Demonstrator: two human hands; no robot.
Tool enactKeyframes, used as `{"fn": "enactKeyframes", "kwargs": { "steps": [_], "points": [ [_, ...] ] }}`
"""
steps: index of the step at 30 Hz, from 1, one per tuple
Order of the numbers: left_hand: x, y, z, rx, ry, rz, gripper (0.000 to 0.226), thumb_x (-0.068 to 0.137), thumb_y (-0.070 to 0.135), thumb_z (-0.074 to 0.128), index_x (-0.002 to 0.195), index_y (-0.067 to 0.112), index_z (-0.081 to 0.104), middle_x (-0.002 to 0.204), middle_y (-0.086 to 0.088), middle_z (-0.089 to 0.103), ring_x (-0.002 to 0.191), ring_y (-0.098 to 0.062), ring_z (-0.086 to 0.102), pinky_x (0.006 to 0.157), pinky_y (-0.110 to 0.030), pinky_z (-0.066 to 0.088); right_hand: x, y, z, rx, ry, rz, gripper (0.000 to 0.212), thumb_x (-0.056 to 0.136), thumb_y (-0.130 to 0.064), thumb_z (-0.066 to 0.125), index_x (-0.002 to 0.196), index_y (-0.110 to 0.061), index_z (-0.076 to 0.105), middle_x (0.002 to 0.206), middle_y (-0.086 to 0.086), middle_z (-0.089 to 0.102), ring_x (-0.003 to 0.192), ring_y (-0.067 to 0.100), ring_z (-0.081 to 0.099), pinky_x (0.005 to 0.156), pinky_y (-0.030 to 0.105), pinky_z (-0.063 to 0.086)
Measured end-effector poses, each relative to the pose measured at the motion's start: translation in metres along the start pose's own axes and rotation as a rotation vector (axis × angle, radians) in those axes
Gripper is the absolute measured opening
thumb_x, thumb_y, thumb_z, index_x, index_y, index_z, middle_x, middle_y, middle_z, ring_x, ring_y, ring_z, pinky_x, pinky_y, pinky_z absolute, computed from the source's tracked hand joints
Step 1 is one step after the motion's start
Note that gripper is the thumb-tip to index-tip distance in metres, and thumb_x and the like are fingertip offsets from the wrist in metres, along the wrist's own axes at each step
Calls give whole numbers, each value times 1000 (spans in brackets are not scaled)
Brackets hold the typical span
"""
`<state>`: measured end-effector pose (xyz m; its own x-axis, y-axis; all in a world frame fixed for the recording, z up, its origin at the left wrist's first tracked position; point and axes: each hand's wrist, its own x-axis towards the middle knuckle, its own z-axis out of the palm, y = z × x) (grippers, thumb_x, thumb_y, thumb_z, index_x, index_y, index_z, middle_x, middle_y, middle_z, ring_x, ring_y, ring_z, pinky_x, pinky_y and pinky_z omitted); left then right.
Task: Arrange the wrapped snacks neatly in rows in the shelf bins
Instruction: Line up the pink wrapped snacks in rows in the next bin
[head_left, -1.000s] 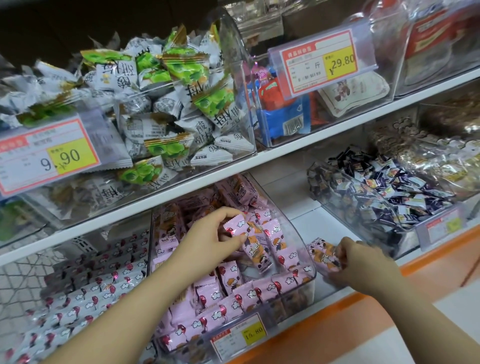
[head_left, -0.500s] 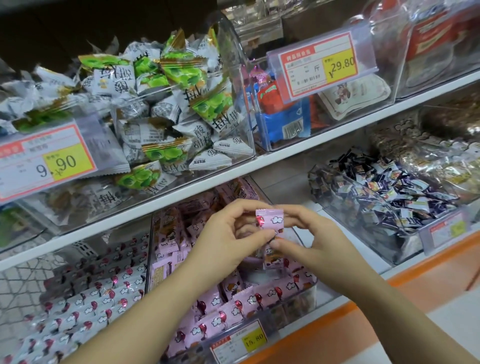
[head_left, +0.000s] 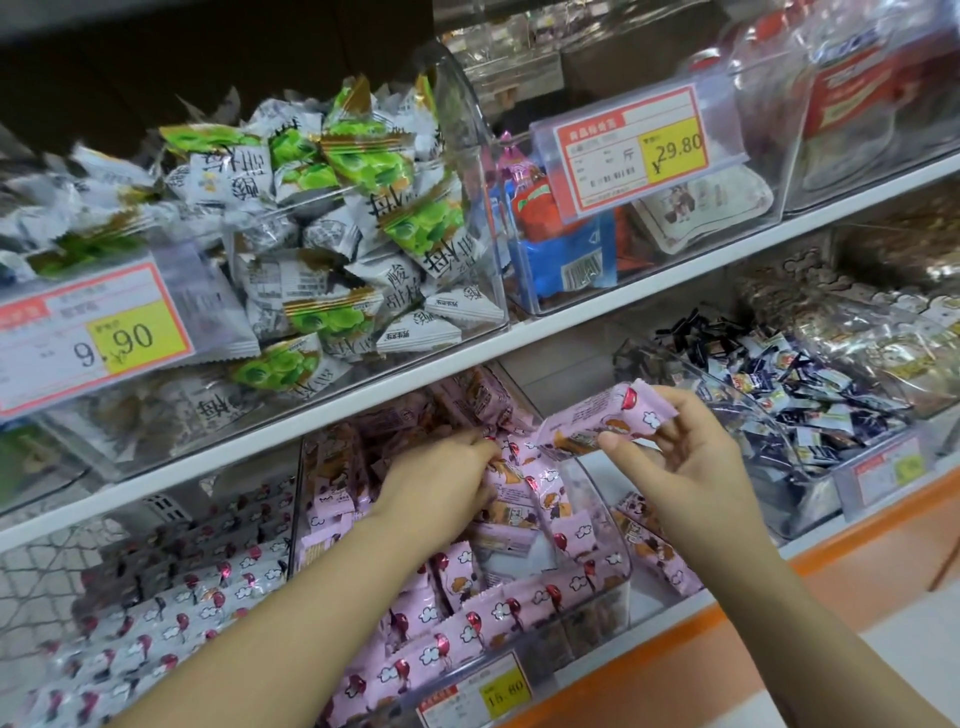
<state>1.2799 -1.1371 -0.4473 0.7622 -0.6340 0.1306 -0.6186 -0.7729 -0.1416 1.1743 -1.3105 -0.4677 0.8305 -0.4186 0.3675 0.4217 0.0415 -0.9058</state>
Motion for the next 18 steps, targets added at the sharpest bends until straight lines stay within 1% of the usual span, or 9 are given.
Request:
{"fn": "enactKeyframes", "kwargs": {
  "steps": [2,6,10,13,14,16,17,18],
  "points": [
    [2,3,0,44,-13,-9,37,90,33,55,127,30,51,126,5,52,110,-22,57,81,-33,50,0,1,-1,-8,-7,4,23,83,3,63,98,-14,56,73,-21,66,71,-5,64,65,7,47],
    [-2,6,-2,69,-54,-34,39,90,36,55,128,29,51,120,0,50,110,-24,55,83,-34,48,1,1,-4,4,15,8,23,83,0,64,99,-15,57,74,-20,66,71,-5,63,65,8,47],
    [-10,6,0,-130,-66,-91,40,89,35,57,128,29,49,123,1,47,113,-21,53,86,-31,44,2,1,-4,16,27,13,24,83,-2,65,98,-18,58,76,-19,67,73,-3,63,66,9,48],
    [-14,6,0,-219,-106,-112,37,90,34,56,126,28,47,124,0,52,113,-23,53,87,-30,44,1,1,-3,12,14,8,22,83,-2,65,98,-17,57,75,-18,66,74,-3,63,67,10,48],
    [-15,6,1,-232,-136,-122,36,90,35,56,124,28,47,119,-1,55,110,-23,55,84,-30,44,1,1,-3,15,13,8,22,83,-2,65,98,-17,58,76,-16,66,74,-2,63,67,10,48],
    [-17,7,1,-254,-196,-135,33,90,38,56,119,29,44,98,1,56,97,-23,56,75,-30,42,1,2,-3,29,16,8,22,83,0,65,97,-15,58,79,-10,67,76,1,64,68,11,49],
    [-17,7,1,-268,-220,-134,32,89,39,56,117,29,44,91,3,54,90,-22,54,73,-31,42,1,2,-2,29,14,6,23,83,1,65,98,-15,58,83,-5,67,76,2,65,68,12,49],
    [-16,7,2,-285,-241,-133,31,89,39,56,116,29,43,89,4,54,87,-20,53,73,-31,42,1,2,-1,23,12,5,23,83,1,65,98,-15,57,85,-1,66,76,2,65,69,13,50]
  ]
}}
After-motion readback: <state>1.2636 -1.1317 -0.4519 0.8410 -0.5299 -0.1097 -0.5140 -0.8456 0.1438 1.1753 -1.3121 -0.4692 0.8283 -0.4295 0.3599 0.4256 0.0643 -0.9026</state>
